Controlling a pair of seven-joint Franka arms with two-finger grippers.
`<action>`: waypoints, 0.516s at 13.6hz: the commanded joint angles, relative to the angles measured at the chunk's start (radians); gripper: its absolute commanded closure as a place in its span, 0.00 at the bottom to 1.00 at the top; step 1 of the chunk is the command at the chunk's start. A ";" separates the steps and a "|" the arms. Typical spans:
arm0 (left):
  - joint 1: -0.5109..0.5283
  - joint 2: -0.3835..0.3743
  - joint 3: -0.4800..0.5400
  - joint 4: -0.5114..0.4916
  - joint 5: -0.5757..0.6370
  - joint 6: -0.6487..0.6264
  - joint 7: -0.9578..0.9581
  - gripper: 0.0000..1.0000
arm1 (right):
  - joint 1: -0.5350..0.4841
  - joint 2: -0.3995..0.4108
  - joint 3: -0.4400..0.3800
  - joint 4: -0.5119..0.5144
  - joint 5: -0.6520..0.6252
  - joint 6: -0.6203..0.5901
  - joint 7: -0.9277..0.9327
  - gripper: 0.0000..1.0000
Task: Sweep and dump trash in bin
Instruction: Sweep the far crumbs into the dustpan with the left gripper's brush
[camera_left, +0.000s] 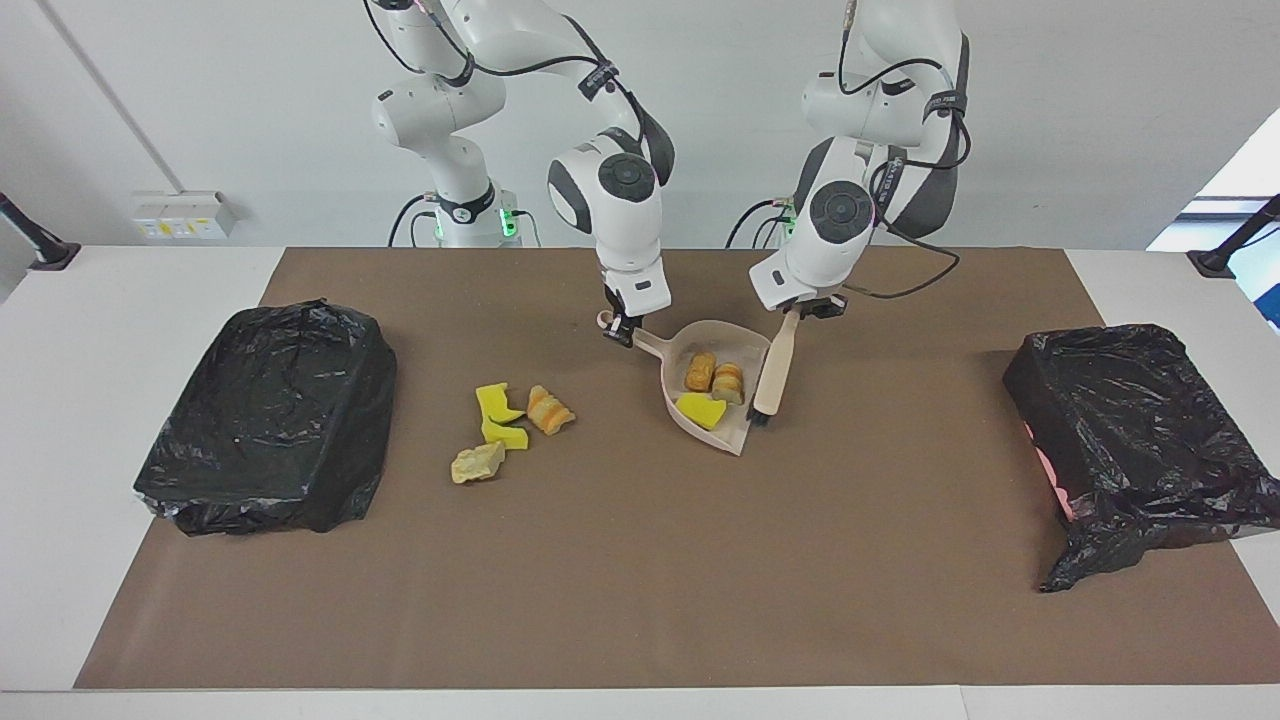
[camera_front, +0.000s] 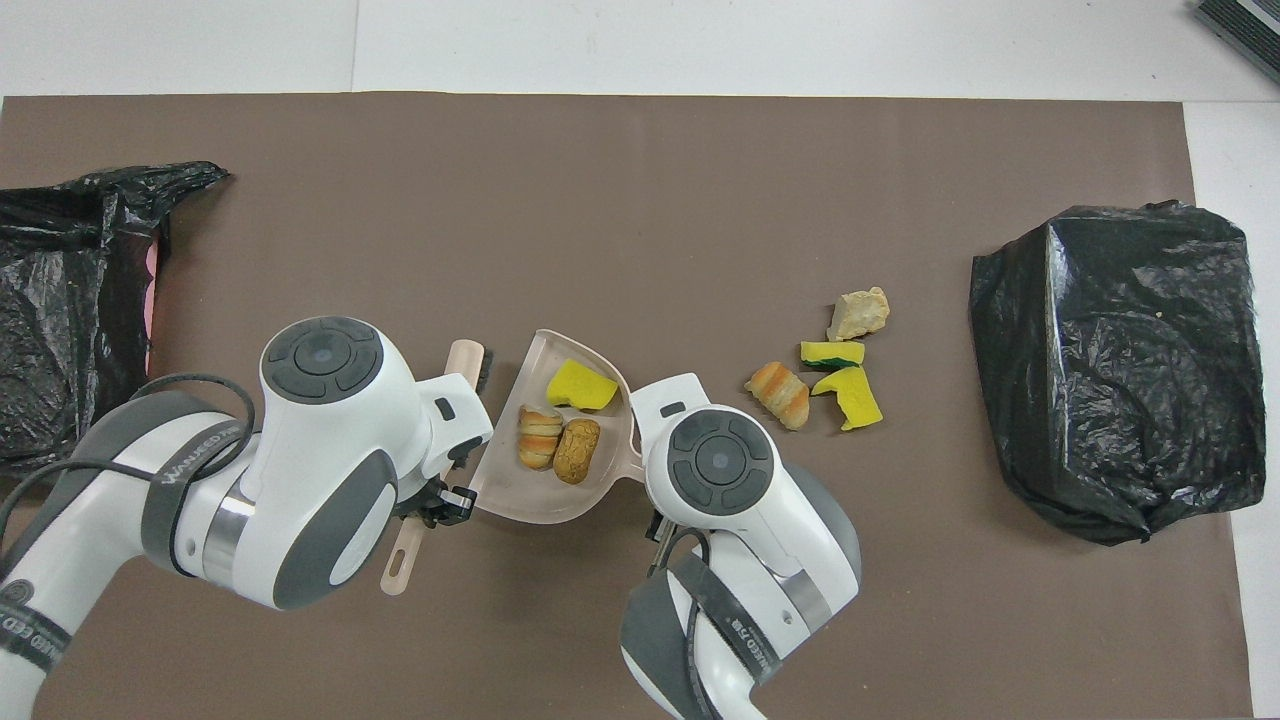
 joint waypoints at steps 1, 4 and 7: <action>-0.038 -0.087 0.010 -0.064 -0.017 -0.019 -0.109 1.00 | -0.037 -0.020 0.001 0.013 -0.007 0.009 0.027 1.00; -0.146 -0.160 0.008 -0.165 -0.042 0.049 -0.280 1.00 | -0.094 -0.063 0.001 0.029 -0.008 0.000 0.026 1.00; -0.281 -0.263 0.008 -0.314 -0.126 0.181 -0.444 1.00 | -0.180 -0.107 -0.003 0.061 -0.011 -0.044 0.023 1.00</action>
